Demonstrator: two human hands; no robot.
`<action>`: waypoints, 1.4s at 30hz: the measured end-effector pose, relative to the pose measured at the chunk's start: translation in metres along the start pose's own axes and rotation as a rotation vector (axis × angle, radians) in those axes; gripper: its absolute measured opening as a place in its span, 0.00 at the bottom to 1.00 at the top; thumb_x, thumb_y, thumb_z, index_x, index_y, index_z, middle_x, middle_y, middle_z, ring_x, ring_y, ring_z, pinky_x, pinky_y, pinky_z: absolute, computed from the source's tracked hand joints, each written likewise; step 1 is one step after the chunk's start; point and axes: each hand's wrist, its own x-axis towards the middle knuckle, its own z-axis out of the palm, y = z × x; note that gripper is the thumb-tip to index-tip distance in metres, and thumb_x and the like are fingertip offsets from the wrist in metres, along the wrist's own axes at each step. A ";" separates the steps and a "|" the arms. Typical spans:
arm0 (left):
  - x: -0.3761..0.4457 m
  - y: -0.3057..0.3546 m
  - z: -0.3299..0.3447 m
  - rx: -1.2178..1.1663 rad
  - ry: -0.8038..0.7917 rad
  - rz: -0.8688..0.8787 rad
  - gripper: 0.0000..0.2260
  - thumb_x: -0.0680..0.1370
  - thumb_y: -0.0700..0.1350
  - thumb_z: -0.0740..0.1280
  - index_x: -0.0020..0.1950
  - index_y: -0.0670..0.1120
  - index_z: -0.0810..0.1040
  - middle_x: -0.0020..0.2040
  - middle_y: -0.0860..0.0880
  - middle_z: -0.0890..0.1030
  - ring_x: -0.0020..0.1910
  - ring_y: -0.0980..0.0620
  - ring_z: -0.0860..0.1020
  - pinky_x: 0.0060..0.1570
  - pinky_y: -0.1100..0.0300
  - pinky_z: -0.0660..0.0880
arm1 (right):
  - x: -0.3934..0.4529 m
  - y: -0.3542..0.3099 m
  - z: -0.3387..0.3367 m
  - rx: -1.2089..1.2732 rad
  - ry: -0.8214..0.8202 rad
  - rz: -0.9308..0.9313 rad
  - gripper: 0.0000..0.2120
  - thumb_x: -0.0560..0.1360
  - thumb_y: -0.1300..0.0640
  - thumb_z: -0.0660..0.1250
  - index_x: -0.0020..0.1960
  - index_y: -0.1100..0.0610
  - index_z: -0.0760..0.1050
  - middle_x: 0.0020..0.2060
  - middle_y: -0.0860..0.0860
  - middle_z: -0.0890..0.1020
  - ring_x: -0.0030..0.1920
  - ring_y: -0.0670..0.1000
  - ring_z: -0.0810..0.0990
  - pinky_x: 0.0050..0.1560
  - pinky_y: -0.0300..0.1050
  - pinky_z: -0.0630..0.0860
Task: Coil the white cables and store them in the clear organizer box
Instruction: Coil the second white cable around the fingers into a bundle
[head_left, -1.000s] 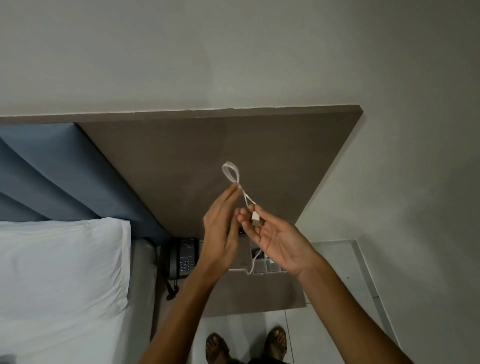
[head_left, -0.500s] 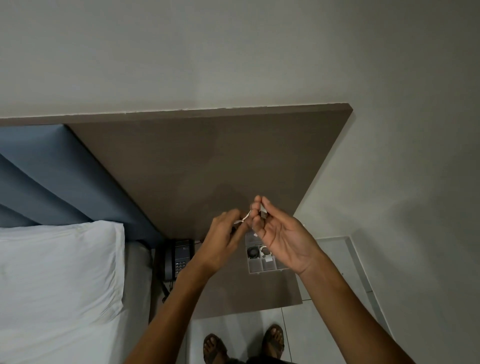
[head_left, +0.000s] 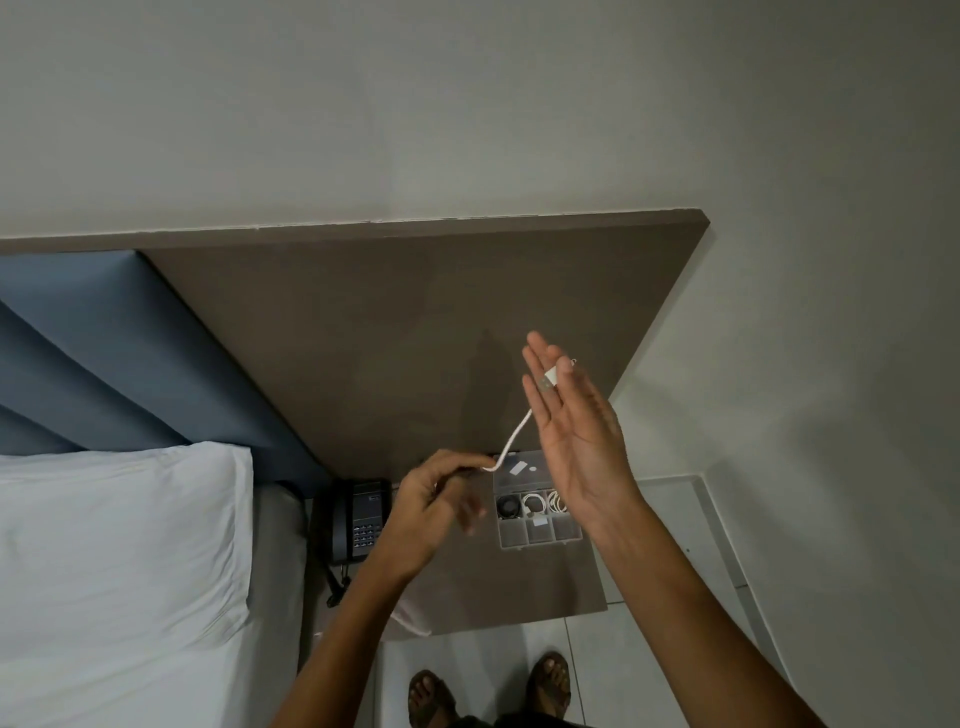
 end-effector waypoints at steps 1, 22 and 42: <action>-0.002 0.002 0.000 0.018 -0.032 -0.006 0.20 0.85 0.33 0.56 0.57 0.47 0.86 0.46 0.46 0.84 0.29 0.50 0.78 0.31 0.58 0.76 | 0.000 0.001 0.000 -0.154 0.044 -0.049 0.14 0.87 0.53 0.62 0.68 0.51 0.82 0.74 0.47 0.79 0.77 0.46 0.73 0.79 0.47 0.65; 0.027 0.062 -0.024 0.309 -0.155 0.312 0.03 0.87 0.50 0.63 0.57 0.53 0.75 0.44 0.51 0.84 0.46 0.49 0.86 0.44 0.60 0.81 | -0.016 0.041 -0.053 -0.911 -0.327 0.242 0.16 0.86 0.46 0.55 0.59 0.52 0.77 0.53 0.55 0.82 0.61 0.49 0.81 0.70 0.48 0.72; 0.043 0.063 -0.014 0.340 -0.021 0.302 0.03 0.87 0.49 0.63 0.57 0.52 0.76 0.43 0.48 0.81 0.36 0.45 0.80 0.38 0.46 0.77 | -0.024 0.057 -0.052 -0.217 -0.323 0.472 0.24 0.86 0.36 0.55 0.53 0.57 0.72 0.38 0.52 0.73 0.39 0.49 0.76 0.55 0.51 0.74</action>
